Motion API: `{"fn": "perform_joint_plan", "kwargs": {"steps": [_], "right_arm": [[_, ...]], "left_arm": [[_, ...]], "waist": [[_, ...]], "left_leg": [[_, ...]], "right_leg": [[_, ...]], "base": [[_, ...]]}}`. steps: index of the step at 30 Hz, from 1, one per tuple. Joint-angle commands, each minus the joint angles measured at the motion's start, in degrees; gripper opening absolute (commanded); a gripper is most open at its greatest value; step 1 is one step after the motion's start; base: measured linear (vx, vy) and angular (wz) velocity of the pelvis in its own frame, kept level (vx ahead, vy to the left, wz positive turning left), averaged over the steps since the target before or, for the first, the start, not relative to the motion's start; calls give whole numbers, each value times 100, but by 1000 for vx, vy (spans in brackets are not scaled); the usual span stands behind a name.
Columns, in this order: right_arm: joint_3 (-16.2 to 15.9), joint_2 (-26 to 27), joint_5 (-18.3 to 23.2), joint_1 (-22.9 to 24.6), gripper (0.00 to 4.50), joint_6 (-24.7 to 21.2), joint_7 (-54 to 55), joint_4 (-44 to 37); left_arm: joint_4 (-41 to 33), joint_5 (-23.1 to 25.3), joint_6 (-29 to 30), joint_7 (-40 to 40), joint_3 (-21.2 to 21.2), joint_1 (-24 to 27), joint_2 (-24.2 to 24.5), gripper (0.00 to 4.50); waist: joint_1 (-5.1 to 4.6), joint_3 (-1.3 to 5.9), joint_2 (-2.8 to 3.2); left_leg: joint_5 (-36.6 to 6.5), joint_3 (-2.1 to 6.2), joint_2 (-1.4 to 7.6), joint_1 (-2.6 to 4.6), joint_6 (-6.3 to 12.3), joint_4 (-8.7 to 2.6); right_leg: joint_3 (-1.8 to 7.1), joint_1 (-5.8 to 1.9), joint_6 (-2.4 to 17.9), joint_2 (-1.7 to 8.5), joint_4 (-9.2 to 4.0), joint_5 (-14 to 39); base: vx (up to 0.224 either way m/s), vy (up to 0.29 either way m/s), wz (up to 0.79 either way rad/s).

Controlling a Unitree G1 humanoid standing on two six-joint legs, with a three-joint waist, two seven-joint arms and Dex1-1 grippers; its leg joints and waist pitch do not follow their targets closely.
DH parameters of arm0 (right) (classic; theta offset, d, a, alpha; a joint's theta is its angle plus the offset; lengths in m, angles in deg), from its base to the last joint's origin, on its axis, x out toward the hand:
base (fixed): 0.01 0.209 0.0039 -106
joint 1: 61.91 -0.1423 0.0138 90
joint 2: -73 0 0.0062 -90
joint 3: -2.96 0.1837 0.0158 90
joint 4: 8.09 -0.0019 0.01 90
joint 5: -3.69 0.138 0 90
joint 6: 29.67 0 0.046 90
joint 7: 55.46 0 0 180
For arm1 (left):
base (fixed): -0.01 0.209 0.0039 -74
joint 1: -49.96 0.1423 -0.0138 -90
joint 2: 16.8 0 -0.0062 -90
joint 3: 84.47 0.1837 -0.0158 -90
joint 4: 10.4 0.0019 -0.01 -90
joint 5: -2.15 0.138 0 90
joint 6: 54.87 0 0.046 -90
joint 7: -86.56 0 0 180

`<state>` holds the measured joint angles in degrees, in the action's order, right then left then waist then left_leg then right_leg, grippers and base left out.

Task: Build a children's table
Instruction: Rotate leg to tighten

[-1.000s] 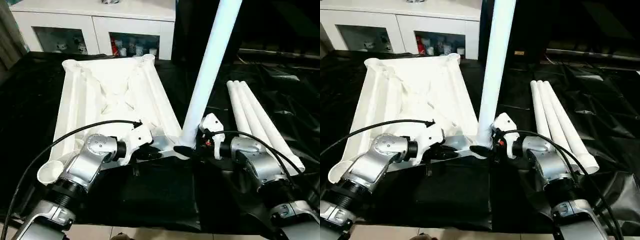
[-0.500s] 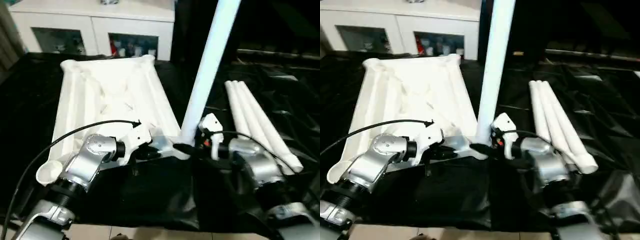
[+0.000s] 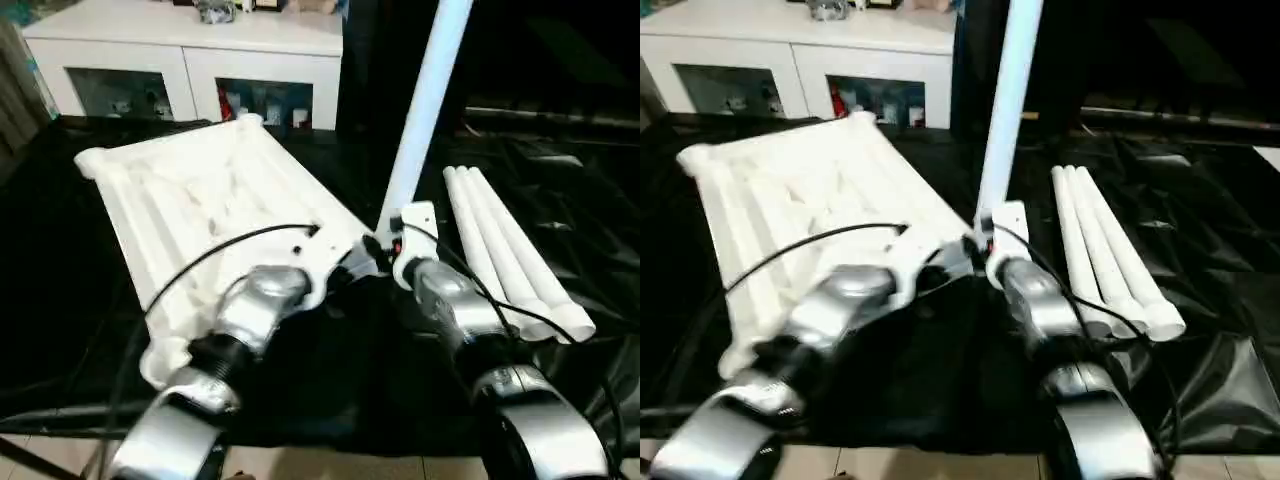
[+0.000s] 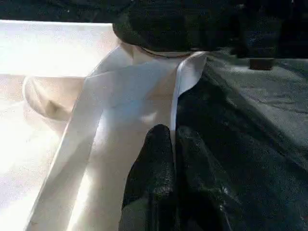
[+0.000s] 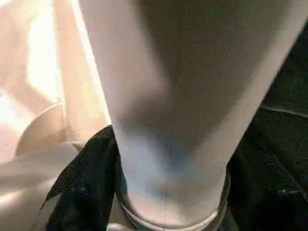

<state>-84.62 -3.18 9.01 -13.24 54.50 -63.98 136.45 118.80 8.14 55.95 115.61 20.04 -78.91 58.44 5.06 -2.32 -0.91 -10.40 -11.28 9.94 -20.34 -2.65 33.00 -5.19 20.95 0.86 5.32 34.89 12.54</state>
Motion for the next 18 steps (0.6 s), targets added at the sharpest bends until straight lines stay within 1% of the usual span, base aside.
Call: {"fn": "perform_joint_plan", "kwargs": {"steps": [1,2,3,4,5,6,7,8,9,10,11,12,13,14,15,16,18], "right_arm": [[-63,253,35,199,323,-188,-195,395],[-51,271,53,174,337,-130,-226,399],[-29,287,114,167,337,-90,-333,382],[-36,289,131,163,343,-40,-401,376],[-49,281,135,158,356,19,-474,370],[-58,277,126,134,380,83,-521,402],[-58,277,126,134,380,83,-521,402],[-58,277,117,114,386,130,-546,434],[-143,177,47,125,399,281,-864,310],[-161,152,37,132,412,303,-948,272],[-206,86,16,155,412,352,-1169,165],[-314,-59,17,238,412,339,-1573,-98],[-314,-59,17,238,412,339,-1573,-98],[-419,-203,2,326,412,321,-1903,-339],[-532,-382,23,449,412,250,-2276,-656],[-603,-500,39,532,412,212,-2526,-859],[-780,-829,55,724,412,163,-3086,-1287]], "left_arm": [[139,31,-226,-612,-273,-64,65,0],[160,35,-240,-565,-244,-58,82,0],[136,43,-235,-496,-205,-27,119,0],[86,61,-248,-410,-152,15,172,0],[52,70,-253,-359,-128,47,214,0],[65,69,-276,-344,-125,52,232,0],[65,69,-276,-344,-125,52,232,0],[80,67,-291,-344,-129,52,238,0],[-52,64,-480,9,-37,140,373,0],[-84,65,-535,91,-14,161,408,0],[-169,69,-677,304,47,216,498,0],[-263,72,-630,484,79,282,626,0],[-263,72,-630,484,79,282,626,0],[-315,65,-585,607,101,335,739,0],[-347,48,-585,735,109,390,861,0],[-367,30,-604,821,120,428,944,0],[-412,-37,-822,1140,144,510,1146,0]], "waist": [[-3,277,-47],[-4,277,-50],[2,288,-63],[3,292,-54],[-5,296,-62],[-23,300,-62],[-23,298,-55],[-21,302,-50],[-27,300,-66],[-26,305,-65],[-37,311,-65],[-40,302,-74],[-42,311,-67],[-37,319,-70],[-28,326,-76],[-25,320,-68],[-21,321,-57]], "left_leg": [[-1406,208,383,35,31,-442],[-1375,200,383,40,59,-434],[-1259,190,366,16,125,-419],[-1179,191,364,2,186,-408],[-1128,194,362,-18,216,-410],[-1004,204,366,-50,236,-416],[-1001,185,371,-14,253,-404],[-995,181,376,2,257,-397],[-953,176,378,1,269,-394],[-947,178,378,-13,303,-391],[-911,176,377,-16,318,-387],[-869,170,379,-34,415,-374],[-834,168,380,-29,442,-367],[-801,166,381,-24,463,-359],[-628,162,374,-38,543,-340],[-571,157,382,-41,607,-334],[-594,156,385,-35,623,-332]], "right_leg": [[349,-99,811,462,-510,1407],[354,-97,860,462,-503,1323],[352,-129,931,472,-483,1168],[356,-140,962,479,-471,1061],[351,-160,971,479,-461,1007],[338,-182,976,470,-440,927],[337,-152,1014,459,-453,938],[345,-147,1056,468,-452,904],[351,-152,1126,464,-437,796],[344,-163,1154,466,-424,755],[343,-169,1169,458,-414,687],[343,-176,1196,456,-399,542],[344,-172,1211,461,-397,504],[342,-174,1220,454,-390,453],[341,-182,1228,438,-360,241],[340,-165,1265,437,-348,123],[340,-168,1295,433,-343,108]], "base": [[0,0,0],[0,0,0],[0,0,0],[0,0,0],[0,0,0],[0,0,0],[0,0,0],[0,0,0],[0,0,0],[0,0,0],[0,0,0],[0,0,0],[0,0,0],[0,0,0],[0,0,0],[0,0,0],[0,0,0]]}}
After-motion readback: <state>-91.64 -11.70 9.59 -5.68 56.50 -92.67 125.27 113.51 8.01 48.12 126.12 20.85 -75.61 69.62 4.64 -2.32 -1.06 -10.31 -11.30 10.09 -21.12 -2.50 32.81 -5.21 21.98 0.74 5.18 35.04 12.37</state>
